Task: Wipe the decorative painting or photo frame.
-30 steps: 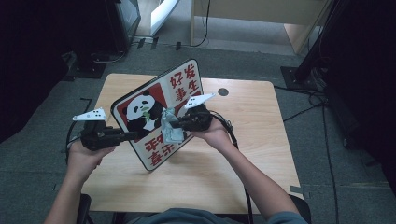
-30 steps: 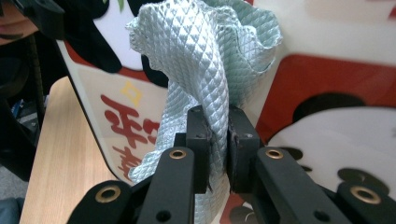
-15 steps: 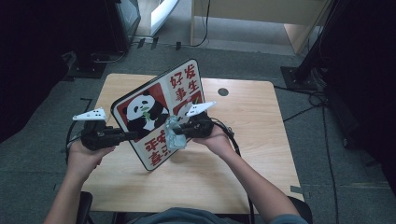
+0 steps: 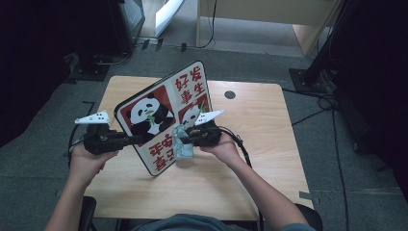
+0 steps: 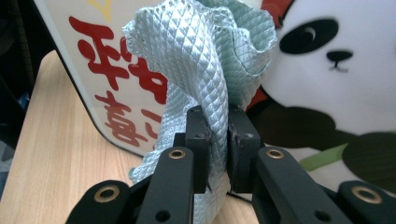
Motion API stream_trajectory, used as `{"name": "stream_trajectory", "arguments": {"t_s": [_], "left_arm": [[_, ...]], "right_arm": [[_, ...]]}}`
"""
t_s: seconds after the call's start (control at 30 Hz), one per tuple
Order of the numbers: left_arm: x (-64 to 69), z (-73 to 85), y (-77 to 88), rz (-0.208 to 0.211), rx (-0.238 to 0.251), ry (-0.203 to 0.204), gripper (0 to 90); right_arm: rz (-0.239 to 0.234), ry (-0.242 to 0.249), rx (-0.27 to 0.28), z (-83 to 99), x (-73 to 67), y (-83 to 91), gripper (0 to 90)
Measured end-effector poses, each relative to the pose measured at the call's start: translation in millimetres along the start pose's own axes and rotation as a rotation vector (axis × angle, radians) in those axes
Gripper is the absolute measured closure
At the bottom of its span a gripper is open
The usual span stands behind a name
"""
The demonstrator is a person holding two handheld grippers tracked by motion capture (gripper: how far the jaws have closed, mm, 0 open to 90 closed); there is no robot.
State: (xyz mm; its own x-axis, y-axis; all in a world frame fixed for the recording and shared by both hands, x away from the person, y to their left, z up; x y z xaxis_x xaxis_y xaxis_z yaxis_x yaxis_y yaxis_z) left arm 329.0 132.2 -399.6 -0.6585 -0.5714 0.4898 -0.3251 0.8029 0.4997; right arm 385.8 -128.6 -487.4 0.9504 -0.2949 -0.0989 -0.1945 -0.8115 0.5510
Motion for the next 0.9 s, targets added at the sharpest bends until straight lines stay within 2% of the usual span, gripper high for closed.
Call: {"name": "stream_trajectory", "arguments": {"t_s": [0.23,0.47,0.73,0.9], "left_arm": [[-1.2,-0.4,-0.2,0.007,-0.005,-0.003,75.5],[-1.8,-0.9,-0.8,0.011,-0.004,-0.002,75.4],[-1.7,-0.9,-0.7,0.009,-0.002,-0.007,75.4],[-2.1,-1.1,-0.8,0.007,0.000,-0.006,75.5]], "right_arm": [[-0.008,-0.025,-0.027,14.0,-0.6,-4.2,81.5],[-0.019,-0.019,-0.052,19.8,1.4,-6.0,81.6],[-0.037,-0.048,-0.078,14.8,0.3,-2.4,82.0],[-0.052,-0.037,-0.048,2.0,-1.8,4.7,82.3]]}}
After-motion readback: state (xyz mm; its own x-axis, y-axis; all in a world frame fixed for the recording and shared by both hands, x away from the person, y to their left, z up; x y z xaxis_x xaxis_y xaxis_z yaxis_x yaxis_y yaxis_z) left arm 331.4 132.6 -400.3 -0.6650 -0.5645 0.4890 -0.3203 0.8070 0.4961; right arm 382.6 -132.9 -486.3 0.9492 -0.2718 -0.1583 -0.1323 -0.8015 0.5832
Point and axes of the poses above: each handheld gripper's, and its own axes: y roughly backward along the jaws, z roughly out of its underside, x roughly to its right, the point moved 5 cm from there along -y, roughly forward along the jaws, and after that the axes turned 11 degrees about y, right-handed, at the moved point
